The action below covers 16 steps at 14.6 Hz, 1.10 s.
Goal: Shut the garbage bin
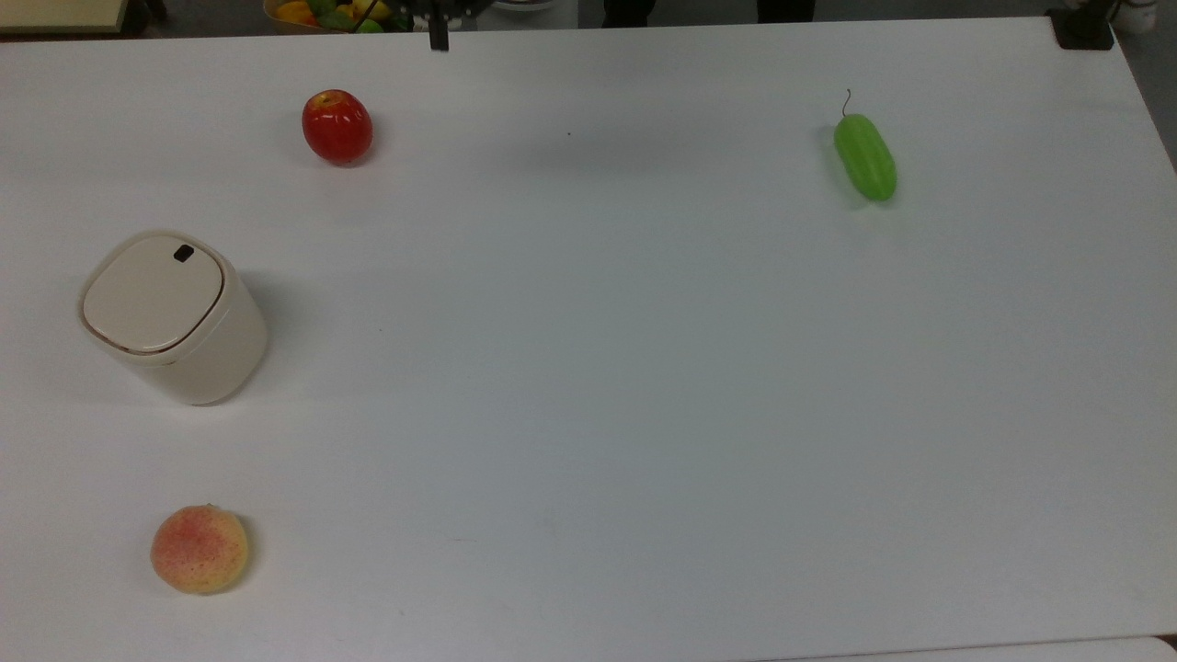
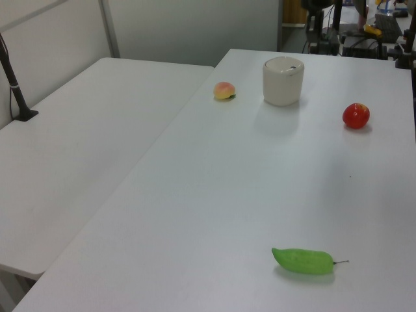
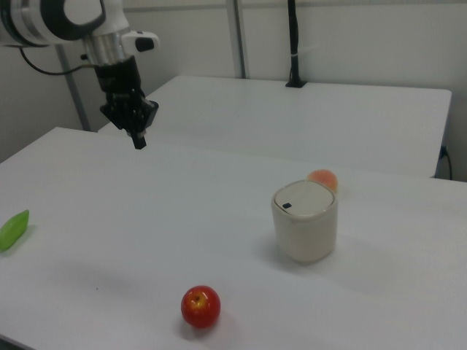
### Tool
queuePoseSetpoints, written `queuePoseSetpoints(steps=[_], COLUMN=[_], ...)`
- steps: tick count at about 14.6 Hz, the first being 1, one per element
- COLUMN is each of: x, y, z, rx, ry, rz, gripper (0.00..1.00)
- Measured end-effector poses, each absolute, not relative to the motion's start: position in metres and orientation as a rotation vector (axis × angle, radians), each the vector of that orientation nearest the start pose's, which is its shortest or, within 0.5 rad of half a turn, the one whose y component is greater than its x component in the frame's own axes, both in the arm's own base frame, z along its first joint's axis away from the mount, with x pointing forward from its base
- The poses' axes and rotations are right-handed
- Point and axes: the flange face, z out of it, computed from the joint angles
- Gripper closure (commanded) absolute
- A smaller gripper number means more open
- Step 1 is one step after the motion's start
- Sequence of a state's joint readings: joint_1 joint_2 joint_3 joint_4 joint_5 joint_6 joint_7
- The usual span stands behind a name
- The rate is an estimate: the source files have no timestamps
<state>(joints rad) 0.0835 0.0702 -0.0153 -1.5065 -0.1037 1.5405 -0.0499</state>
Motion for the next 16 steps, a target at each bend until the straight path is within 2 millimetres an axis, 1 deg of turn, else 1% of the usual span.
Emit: queuePoseSetpoints(steps=[1,2,3,4,5,6,7,9,16], x=[0.566,0.561,0.558,0.556,0.555,0.555,0.555,0.555,0.555], y=[0.027,0.027,0.026,0.025,0.023,0.021,0.019,0.016,0.016], z=[0.621,0.626,0.630,0.631,0.631,0.630,0.629,0.628,0.627], rx=[-3.240,-3.240,-3.240,-3.240,-3.240,-3.240,-3.241,-3.241,-3.241], ry=[-0.193,-0.193,-0.192,-0.190,-0.183,-0.178,-0.171,-0.163,-0.163], rz=[0.055,0.049,0.042,0.039,0.042,0.046,0.050,0.054,0.055], gripper=[0.93,0.76,0.62,0.35,0.12,0.02,0.00,0.00,0.00])
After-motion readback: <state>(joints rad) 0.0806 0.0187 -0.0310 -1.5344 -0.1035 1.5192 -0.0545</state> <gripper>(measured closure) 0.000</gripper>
